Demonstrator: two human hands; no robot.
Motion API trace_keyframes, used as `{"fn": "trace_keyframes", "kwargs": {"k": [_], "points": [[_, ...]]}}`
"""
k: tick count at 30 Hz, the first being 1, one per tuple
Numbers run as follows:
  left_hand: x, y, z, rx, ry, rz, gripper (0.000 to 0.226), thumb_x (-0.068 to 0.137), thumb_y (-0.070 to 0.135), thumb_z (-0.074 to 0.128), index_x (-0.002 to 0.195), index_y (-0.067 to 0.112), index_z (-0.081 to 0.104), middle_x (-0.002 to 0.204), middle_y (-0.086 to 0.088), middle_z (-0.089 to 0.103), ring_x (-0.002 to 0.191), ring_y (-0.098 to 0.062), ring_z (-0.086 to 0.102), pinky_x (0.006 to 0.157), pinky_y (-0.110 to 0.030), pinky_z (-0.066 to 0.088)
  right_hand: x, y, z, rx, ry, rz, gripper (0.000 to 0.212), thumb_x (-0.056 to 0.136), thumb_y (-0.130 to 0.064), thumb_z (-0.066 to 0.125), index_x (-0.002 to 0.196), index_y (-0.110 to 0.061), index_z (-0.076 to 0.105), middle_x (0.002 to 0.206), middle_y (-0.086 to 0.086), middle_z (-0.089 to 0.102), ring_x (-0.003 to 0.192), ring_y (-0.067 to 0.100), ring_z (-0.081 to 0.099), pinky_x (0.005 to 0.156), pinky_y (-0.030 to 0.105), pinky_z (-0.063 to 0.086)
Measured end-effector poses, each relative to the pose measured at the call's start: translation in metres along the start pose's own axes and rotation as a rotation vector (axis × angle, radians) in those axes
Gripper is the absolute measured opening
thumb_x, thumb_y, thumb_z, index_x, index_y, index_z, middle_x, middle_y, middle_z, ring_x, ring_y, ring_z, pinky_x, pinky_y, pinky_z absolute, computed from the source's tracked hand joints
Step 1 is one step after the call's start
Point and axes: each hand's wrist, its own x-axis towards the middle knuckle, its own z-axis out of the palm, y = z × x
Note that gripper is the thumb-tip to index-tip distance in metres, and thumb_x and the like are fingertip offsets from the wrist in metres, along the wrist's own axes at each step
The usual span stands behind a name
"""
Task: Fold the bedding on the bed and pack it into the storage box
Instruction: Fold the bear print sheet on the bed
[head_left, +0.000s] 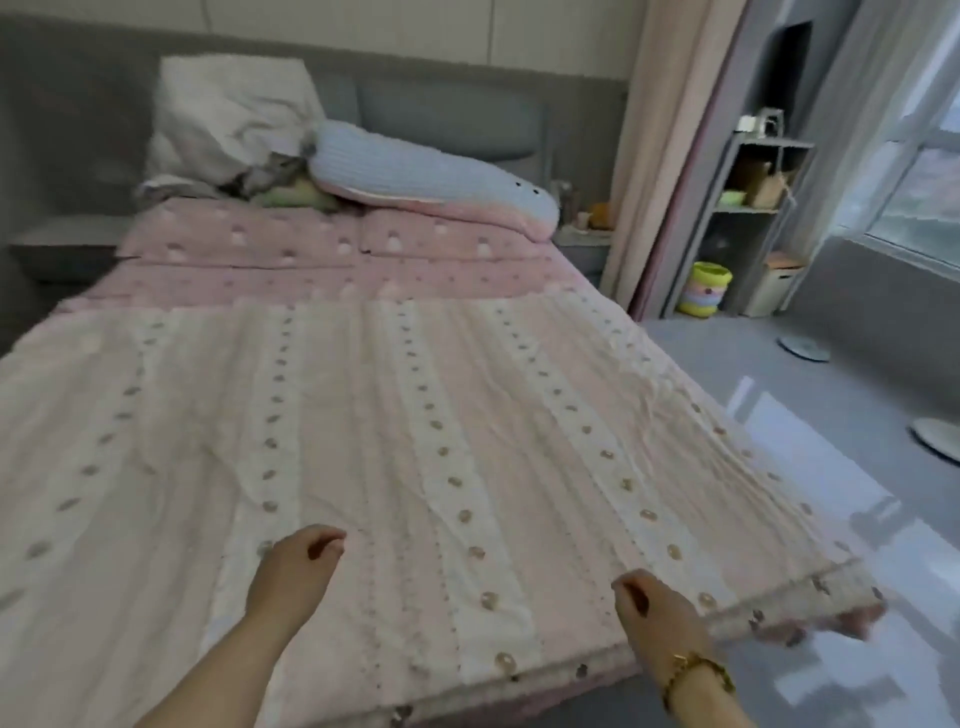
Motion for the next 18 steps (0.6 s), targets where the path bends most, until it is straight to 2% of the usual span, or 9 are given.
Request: {"fn": "trace_keyframes", "kwargs": {"k": [3,7,9,12,14,16,18], "points": [[0.001,-0.061,-0.090,-0.014,0.160,-0.130,0.017,0.093,0.013,0.050,0.101,0.012,0.065,0.108,-0.010,0.066,0.098,-0.024,0.058,0.076,-0.027,0.039,0.016,-0.101,0.051,-0.079,-0.050,-0.171,0.018,0.098,-0.024,0.038,0.104,-0.021,0.055,0.087,-0.002,0.059,0.074,0.013,0.052,0.068,0.022,0.044],[-0.001,-0.120,-0.191,-0.003,0.247,-0.231,0.021,0.094,0.013,0.049,0.107,0.008,0.064,0.111,-0.011,0.065,0.103,-0.027,0.057,0.084,-0.030,0.040,0.015,-0.204,0.124,-0.098,-0.149,-0.312,0.026,0.098,-0.021,0.036,0.116,-0.021,0.055,0.107,0.000,0.064,0.081,0.016,0.056,0.073,0.023,0.046],[-0.005,-0.146,-0.240,-0.009,0.313,-0.257,0.017,0.094,0.013,0.049,0.102,0.012,0.064,0.108,-0.011,0.064,0.101,-0.027,0.057,0.082,-0.029,0.039,0.008,-0.253,0.162,-0.108,-0.212,-0.392,0.025,0.098,-0.021,0.036,0.113,-0.022,0.056,0.102,0.000,0.064,0.086,0.018,0.059,0.078,0.025,0.048],[-0.016,-0.183,-0.298,-0.011,0.401,-0.310,0.013,0.094,0.013,0.049,0.096,0.014,0.062,0.101,-0.010,0.063,0.091,-0.024,0.057,0.077,-0.028,0.039,-0.008,-0.316,0.218,-0.134,-0.302,-0.503,0.022,0.098,-0.020,0.037,0.108,-0.023,0.057,0.096,0.000,0.061,0.082,0.016,0.056,0.077,0.024,0.047],[-0.026,-0.204,-0.320,-0.019,0.411,-0.367,0.015,0.094,0.012,0.049,0.099,0.011,0.063,0.102,-0.010,0.063,0.095,-0.024,0.057,0.080,-0.029,0.040,-0.020,-0.338,0.245,-0.169,-0.373,-0.552,0.022,0.098,-0.021,0.037,0.106,-0.023,0.057,0.096,-0.001,0.060,0.077,0.013,0.052,0.073,0.021,0.046],[-0.043,-0.229,-0.332,-0.048,0.442,-0.435,0.012,0.092,0.010,0.052,0.093,0.014,0.063,0.100,-0.011,0.065,0.094,-0.025,0.057,0.080,-0.029,0.039,-0.027,-0.357,0.268,-0.189,-0.448,-0.580,0.018,0.098,-0.021,0.036,0.099,-0.025,0.053,0.090,-0.002,0.057,0.069,0.010,0.049,0.065,0.017,0.043],[-0.058,-0.256,-0.341,-0.092,0.527,-0.509,0.013,0.090,0.006,0.054,0.085,0.015,0.061,0.098,-0.013,0.067,0.095,-0.029,0.059,0.086,-0.032,0.043,-0.029,-0.383,0.289,-0.209,-0.492,-0.617,0.015,0.098,-0.022,0.037,0.093,-0.024,0.051,0.087,-0.001,0.058,0.068,0.010,0.049,0.065,0.018,0.043]]}}
